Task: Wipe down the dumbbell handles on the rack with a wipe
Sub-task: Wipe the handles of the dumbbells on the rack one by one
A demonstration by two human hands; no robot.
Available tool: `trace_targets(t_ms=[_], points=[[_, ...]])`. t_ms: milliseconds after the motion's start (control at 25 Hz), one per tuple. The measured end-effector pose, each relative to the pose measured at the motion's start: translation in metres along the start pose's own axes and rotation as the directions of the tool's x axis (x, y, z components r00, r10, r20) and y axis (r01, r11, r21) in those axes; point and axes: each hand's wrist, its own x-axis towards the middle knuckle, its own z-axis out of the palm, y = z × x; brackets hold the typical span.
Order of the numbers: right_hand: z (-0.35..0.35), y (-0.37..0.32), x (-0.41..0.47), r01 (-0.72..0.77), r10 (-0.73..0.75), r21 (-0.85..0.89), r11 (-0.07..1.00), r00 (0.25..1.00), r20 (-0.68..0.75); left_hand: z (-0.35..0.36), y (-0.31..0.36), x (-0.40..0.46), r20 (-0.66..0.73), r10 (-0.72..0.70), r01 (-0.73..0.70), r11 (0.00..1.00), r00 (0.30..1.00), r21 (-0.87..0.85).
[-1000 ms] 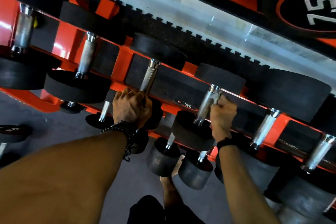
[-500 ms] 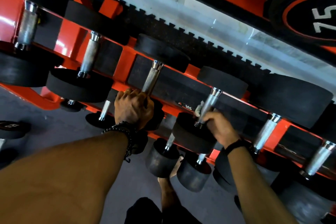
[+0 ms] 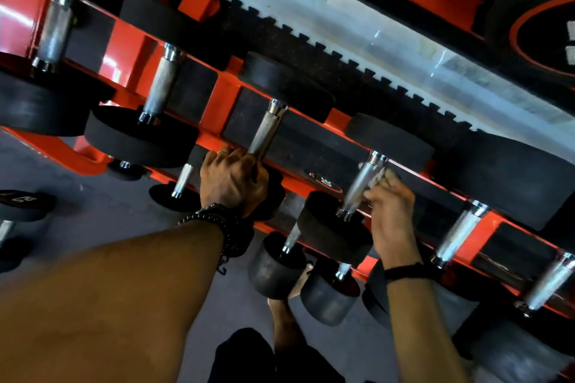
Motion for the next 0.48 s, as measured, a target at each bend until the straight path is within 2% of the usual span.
trace_targets(t_ms=[80,160,240,320,400,480], points=[[0.013,-0.006,0.011,0.022,-0.017,0.044,0.999,0.992,-0.121,0.002,-0.001,0.001,-0.002,0.007,-0.007,1.000,1.000,0.002],[0.019,-0.009,0.003,0.031,-0.015,0.083,0.996,0.984,-0.178,0.001,0.000,-0.002,0.003,0.008,-0.008,1.000,1.000,-0.002],[0.022,-0.009,-0.007,0.091,-0.084,0.064,0.994,0.991,-0.103,0.001,0.000,-0.001,-0.004,0.006,-0.006,1.000,1.000,0.008],[0.021,-0.009,0.000,0.090,-0.080,0.077,0.993,0.989,-0.123,0.002,-0.001,0.002,-0.017,0.010,-0.010,1.000,1.000,0.007],[0.015,-0.013,0.009,0.021,0.017,0.213,0.977,0.984,-0.177,0.002,-0.001,-0.001,-0.012,0.018,-0.018,1.000,1.000,0.019],[0.014,-0.010,0.006,0.042,-0.002,0.280,0.959,0.990,-0.143,0.002,0.000,-0.001,0.008,0.016,-0.016,0.999,1.000,0.029]])
